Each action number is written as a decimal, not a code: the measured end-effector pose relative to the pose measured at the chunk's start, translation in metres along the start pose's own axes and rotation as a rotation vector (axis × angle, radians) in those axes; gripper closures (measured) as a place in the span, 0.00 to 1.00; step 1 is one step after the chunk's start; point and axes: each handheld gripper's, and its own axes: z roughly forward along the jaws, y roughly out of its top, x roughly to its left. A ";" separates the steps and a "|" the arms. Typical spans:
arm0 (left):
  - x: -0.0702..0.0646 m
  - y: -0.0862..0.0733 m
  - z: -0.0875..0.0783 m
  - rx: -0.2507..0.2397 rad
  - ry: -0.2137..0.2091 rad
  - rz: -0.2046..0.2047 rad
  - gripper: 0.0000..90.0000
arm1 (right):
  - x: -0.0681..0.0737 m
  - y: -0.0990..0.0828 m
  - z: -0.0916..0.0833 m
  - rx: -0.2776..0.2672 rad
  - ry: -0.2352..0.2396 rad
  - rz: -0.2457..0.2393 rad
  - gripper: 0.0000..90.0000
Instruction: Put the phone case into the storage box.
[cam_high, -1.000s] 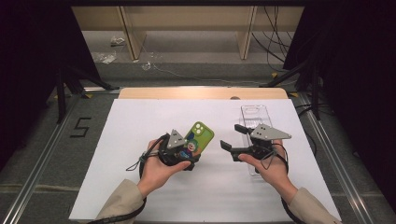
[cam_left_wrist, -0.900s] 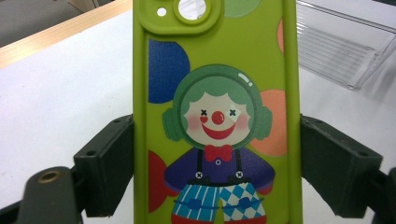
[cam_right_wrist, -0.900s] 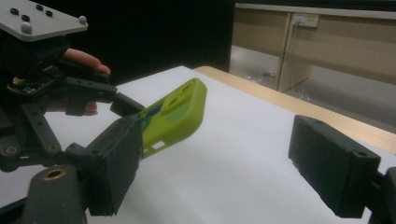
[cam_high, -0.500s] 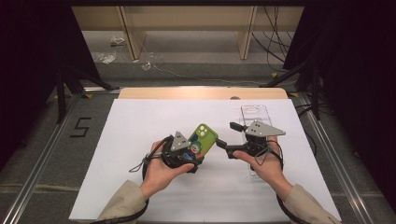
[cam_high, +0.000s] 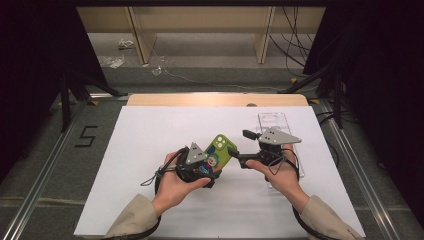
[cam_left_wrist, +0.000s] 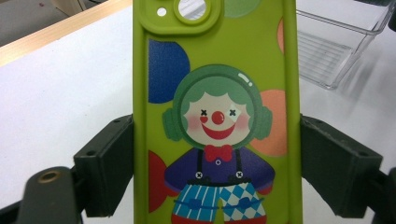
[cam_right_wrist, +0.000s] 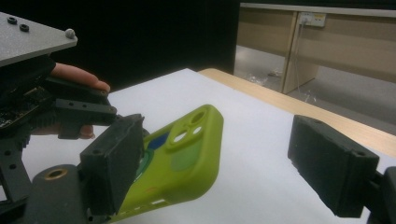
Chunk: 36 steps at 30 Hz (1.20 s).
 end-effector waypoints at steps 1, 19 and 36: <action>0.000 0.000 0.000 0.001 -0.001 0.001 0.18 | 0.000 0.000 0.000 -0.001 0.000 0.000 0.22; -0.015 0.001 0.003 -0.006 -0.022 0.023 0.18 | 0.001 0.001 0.008 0.010 0.000 0.005 0.22; -0.022 0.001 0.005 -0.009 -0.035 0.036 0.18 | 0.000 0.001 0.015 0.015 0.004 0.013 0.22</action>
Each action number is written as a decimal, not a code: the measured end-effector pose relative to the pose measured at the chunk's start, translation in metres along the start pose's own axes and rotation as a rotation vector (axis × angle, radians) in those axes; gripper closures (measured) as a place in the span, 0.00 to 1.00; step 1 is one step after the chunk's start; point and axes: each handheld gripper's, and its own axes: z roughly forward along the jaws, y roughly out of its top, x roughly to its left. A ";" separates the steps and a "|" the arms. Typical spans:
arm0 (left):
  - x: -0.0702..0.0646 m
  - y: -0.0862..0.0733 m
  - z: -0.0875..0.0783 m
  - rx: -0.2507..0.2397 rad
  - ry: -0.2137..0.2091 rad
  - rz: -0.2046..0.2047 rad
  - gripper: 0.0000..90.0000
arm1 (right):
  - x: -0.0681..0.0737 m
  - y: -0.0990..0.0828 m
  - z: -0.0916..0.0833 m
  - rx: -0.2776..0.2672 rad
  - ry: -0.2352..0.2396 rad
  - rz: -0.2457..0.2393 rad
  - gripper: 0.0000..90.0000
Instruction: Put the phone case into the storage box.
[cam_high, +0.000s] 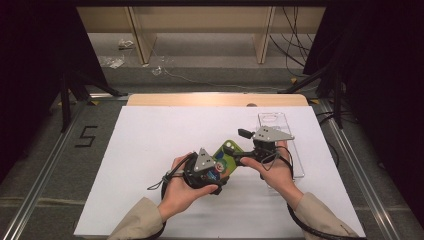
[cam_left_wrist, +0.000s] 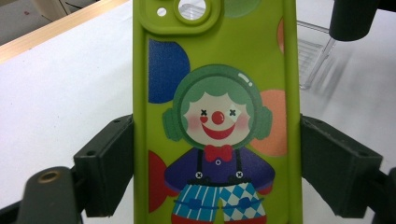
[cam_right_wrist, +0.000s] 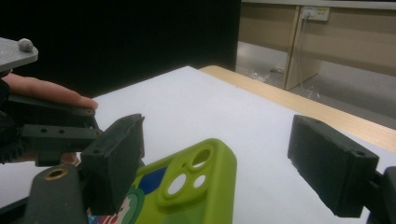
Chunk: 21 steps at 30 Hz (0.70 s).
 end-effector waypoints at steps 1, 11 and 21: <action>-0.001 0.000 0.000 -0.001 0.001 0.000 0.18 | 0.000 0.000 0.001 -0.001 0.001 -0.002 0.22; -0.003 0.000 0.001 -0.004 -0.002 0.007 0.18 | 0.000 -0.002 0.004 0.015 0.002 0.011 0.22; -0.004 0.001 0.000 -0.011 -0.001 0.006 0.18 | 0.000 -0.004 0.006 0.026 0.002 0.018 0.23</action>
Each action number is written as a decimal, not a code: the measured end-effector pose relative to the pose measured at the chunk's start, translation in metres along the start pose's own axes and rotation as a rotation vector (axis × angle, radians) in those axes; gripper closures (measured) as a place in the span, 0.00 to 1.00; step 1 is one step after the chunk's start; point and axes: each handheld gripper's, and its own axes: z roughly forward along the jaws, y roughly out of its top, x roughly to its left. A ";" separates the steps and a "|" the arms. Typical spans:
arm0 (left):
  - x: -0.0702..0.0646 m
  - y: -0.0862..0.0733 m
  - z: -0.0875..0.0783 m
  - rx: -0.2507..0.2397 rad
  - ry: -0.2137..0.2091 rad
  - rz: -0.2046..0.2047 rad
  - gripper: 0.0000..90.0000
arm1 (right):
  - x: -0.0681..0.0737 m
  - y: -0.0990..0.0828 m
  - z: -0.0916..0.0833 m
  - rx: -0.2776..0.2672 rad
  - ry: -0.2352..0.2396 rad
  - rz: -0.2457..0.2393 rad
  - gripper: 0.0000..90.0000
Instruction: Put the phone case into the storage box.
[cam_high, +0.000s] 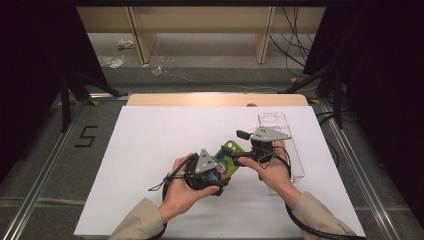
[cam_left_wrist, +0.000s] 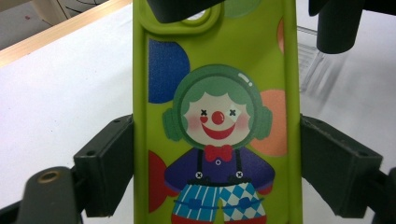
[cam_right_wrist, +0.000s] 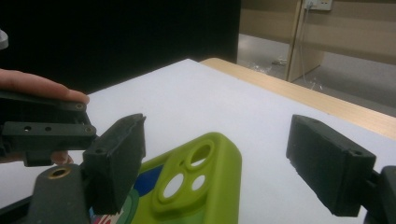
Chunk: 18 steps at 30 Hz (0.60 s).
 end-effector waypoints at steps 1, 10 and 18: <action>0.000 0.000 0.000 -0.001 0.000 0.000 0.18 | 0.000 0.000 0.000 0.001 0.001 -0.001 0.24; 0.000 0.001 0.000 -0.003 0.001 0.003 0.18 | 0.000 -0.002 0.001 0.008 0.003 0.006 0.26; -0.001 0.000 0.000 -0.003 0.001 0.003 0.18 | 0.001 -0.003 0.003 0.018 0.009 0.009 0.29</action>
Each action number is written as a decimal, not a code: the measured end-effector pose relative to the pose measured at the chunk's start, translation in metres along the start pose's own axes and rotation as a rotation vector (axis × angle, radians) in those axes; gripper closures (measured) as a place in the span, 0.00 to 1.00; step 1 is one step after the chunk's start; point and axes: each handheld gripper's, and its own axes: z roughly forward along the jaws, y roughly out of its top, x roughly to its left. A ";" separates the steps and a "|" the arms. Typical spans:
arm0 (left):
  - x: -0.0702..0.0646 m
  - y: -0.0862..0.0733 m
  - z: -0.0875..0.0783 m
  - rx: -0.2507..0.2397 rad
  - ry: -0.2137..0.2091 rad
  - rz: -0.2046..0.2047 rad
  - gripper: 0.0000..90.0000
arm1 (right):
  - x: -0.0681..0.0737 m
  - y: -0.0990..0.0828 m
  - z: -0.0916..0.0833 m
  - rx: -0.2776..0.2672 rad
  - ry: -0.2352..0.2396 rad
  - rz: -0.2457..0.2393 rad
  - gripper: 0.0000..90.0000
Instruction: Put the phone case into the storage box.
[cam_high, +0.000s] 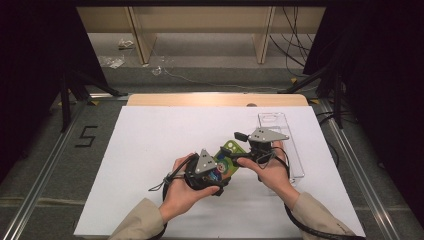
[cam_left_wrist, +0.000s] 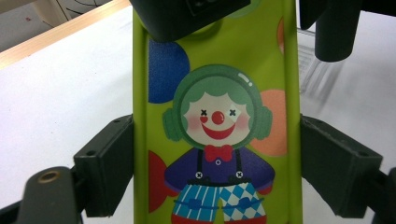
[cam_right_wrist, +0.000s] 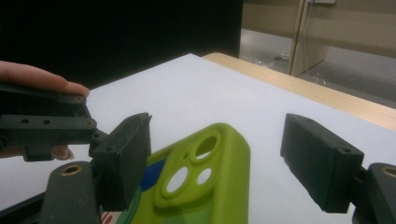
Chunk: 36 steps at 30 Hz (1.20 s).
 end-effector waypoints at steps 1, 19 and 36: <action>0.000 0.000 0.000 0.001 -0.001 0.000 0.18 | 0.000 0.000 0.000 0.001 0.001 0.000 0.29; 0.001 0.000 0.000 -0.004 0.005 -0.001 0.18 | 0.001 -0.001 0.001 0.003 0.019 0.013 0.40; 0.001 -0.001 0.001 -0.002 0.004 -0.008 0.18 | 0.000 -0.001 0.001 -0.004 0.032 0.043 0.51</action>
